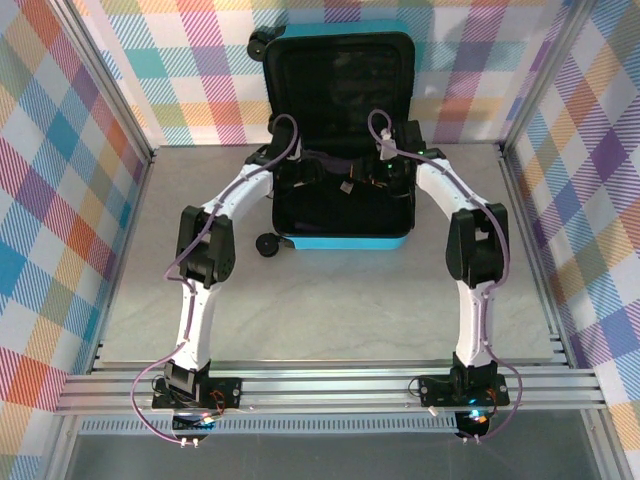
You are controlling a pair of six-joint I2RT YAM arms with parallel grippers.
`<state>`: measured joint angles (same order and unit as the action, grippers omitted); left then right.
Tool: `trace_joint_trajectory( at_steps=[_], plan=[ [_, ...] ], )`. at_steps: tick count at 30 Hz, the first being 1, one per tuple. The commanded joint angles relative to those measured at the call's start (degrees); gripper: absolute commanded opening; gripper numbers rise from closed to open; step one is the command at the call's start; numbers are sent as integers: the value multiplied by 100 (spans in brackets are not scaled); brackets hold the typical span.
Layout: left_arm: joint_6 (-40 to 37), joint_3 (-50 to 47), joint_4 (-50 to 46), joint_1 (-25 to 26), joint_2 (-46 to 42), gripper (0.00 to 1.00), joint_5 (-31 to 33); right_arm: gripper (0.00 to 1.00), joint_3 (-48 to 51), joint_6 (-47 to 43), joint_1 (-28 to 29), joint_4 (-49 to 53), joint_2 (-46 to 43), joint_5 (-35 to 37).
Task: Pack the luggage
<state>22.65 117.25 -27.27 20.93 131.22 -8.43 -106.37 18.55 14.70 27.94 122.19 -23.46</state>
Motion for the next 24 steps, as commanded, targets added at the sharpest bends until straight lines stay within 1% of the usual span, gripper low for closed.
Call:
trace_joint_trajectory(
  at_steps=[1,5,8,11,17,24],
  plan=[
    [-160,-2,-121,-54,-611,62,21,61,194,-197,37,-40,-475,-77],
    [-235,124,-63,-54,-604,63,143,61,562,-206,55,-97,-714,-199],
    [-271,410,-76,-63,-368,63,135,61,937,-161,124,-279,-873,-307],
    [-263,518,208,-63,-145,63,74,61,1242,-94,224,-432,-925,-351],
    [-96,689,634,-63,304,63,-163,60,1561,130,357,-735,-724,-430],
    [-16,554,829,-63,629,62,-178,59,1712,313,363,-939,-330,-316]
  ],
)
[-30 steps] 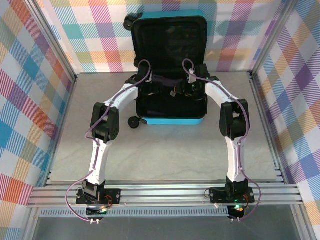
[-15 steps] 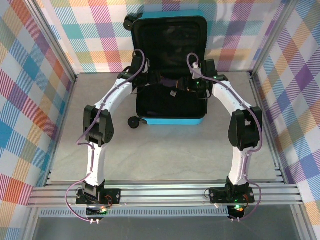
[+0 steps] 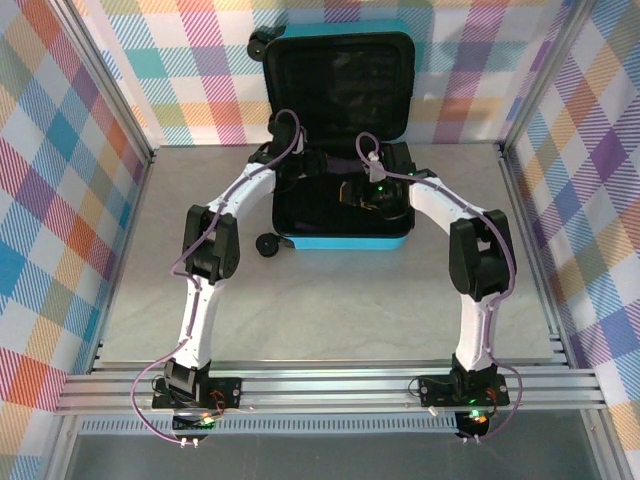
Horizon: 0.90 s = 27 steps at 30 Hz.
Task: Pack the luggage
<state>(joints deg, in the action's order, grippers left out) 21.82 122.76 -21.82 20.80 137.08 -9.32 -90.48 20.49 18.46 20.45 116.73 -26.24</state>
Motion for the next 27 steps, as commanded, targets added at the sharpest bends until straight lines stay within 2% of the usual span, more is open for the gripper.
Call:
trace_joint_trajectory(
  at_steps=[1,7,12,20,22,27],
  plan=[
    [68,-46,309,-49,72,62,-89,59,143,113,-15,-188,274,-18],
    [52,-376,370,-66,140,62,-43,59,170,81,-18,-131,440,64],
    [24,-420,308,-67,-64,61,-57,59,-73,-84,-13,91,250,127],
    [-152,-930,-93,-58,-1340,62,206,60,-291,-369,-77,293,-549,503],
    [-75,-1354,-435,-50,-1821,62,433,61,-249,-396,-99,293,-765,736],
    [18,-3189,-476,80,-3172,62,1272,62,-51,-545,-161,189,-1296,1271]
  ],
)
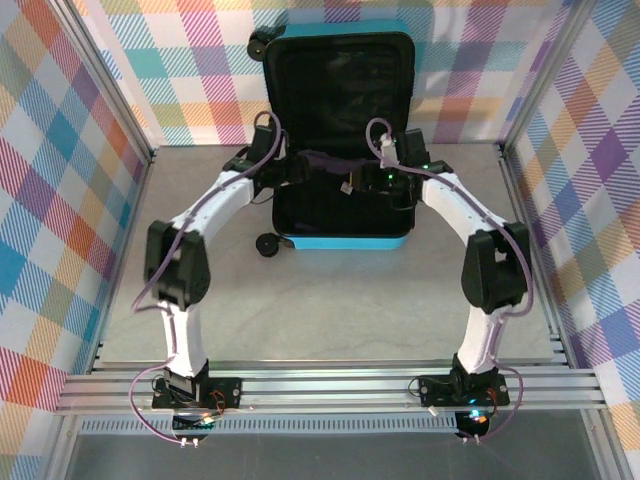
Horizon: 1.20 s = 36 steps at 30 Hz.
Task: Pack the luggage
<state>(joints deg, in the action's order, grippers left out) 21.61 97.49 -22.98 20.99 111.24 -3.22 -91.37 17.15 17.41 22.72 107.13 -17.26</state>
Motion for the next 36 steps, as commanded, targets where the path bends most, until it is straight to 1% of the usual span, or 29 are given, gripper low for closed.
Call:
trace_joint_trajectory(
  at_steps=[1,2,4,7,10,12,13,18,20,24,26,30,33,36],
  plan=[
    [76,-874,-478,82,-723,62,879,62,41,-237,-67,-53,-419,416],
    [204,-1070,-654,97,-835,62,1092,63,11,-259,-81,-25,-478,481],
    [334,-1451,-722,136,-967,61,1104,67,-129,-319,-105,111,-526,653],
    [423,-1824,-611,329,-1011,59,1150,68,-430,-385,-141,328,-516,804],
    [466,-1801,-734,537,-918,58,1376,69,-534,-461,-168,262,-596,909],
    [532,-1757,-858,606,-834,58,1523,72,-619,-491,-212,216,-657,1110],
    [545,-1748,-888,623,-803,58,1557,73,-709,-522,-239,206,-676,1174],
    [572,-1815,-956,669,-780,56,1712,76,-1447,-601,-580,245,-505,1086],
    [573,-1850,-937,678,-790,53,1674,76,-1989,-630,-739,365,-227,1043],
    [585,-1875,-911,694,-796,48,1621,75,-3262,-876,-928,574,513,1224],
    [643,-1875,-888,704,-804,45,1613,75,-3937,-992,-1015,555,998,1294],
    [646,-1882,-864,739,-823,39,1642,74,-5287,-1126,-1101,372,2050,1197],
    [656,-1935,-832,748,-841,33,1639,73,-5769,-1211,-1109,-205,2601,1117],
    [645,-1953,-796,775,-824,28,1610,72,-5802,-1258,-1122,-1008,2910,1075]
  ],
)
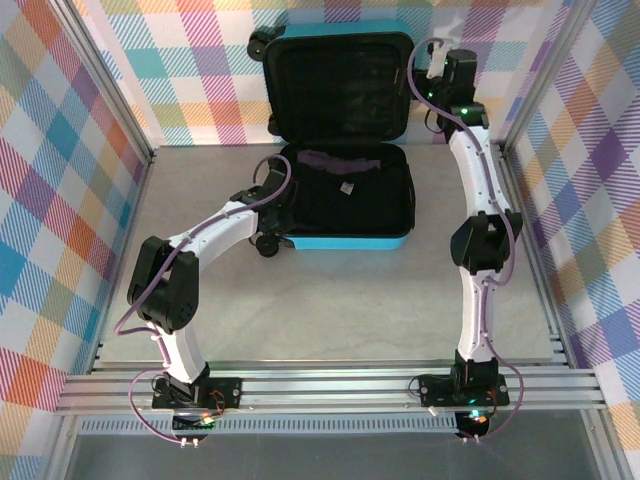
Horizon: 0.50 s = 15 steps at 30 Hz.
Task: Pack the luggage
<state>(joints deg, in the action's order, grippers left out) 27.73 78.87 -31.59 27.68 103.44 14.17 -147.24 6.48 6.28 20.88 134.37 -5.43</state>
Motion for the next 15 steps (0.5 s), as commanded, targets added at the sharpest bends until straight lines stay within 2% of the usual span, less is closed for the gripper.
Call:
trace_joint_trajectory(
  at_steps=[1,5,7,9,11,15],
  plan=[
    [29,-83,65,114,-27,27,-123,72,-231,-187,-14,-1030,283,-53],
    [22,-100,59,141,9,25,-128,66,-631,-4,-38,-1601,760,-188],
    [5,-100,57,158,10,24,-119,46,-760,88,-23,-1798,875,-279],
    [5,-102,72,167,7,23,-108,16,-780,229,-30,-1923,873,-204],
    [4,-109,94,163,5,23,-94,2,-778,230,-29,-1909,825,-336],
    [4,-101,143,159,40,22,-65,0,-552,-25,-13,-1614,493,-782]
  ],
)
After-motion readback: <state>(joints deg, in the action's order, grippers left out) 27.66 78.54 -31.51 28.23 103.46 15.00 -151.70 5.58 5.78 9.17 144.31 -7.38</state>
